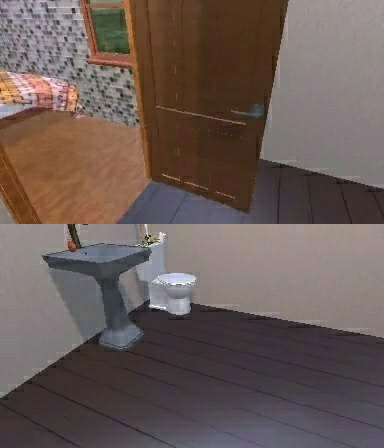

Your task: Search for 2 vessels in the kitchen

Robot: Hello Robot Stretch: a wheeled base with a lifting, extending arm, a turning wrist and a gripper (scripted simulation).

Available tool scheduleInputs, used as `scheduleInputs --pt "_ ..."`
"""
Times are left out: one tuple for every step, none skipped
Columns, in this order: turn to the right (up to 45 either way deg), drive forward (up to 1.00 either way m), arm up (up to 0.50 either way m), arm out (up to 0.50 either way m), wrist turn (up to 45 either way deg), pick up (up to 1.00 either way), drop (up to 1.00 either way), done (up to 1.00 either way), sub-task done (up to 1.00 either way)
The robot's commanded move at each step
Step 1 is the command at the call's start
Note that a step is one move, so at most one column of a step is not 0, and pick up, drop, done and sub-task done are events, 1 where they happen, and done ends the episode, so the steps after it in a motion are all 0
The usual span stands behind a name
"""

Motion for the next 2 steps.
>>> scheduleInputs --pt "-15.0 0.00 0.00 0.00 0.0 0.00 0.00 0.00 0.00" --pt "0.0 1.00 0.00 0.00 0.0 0.00 0.00 0.00 0.00"
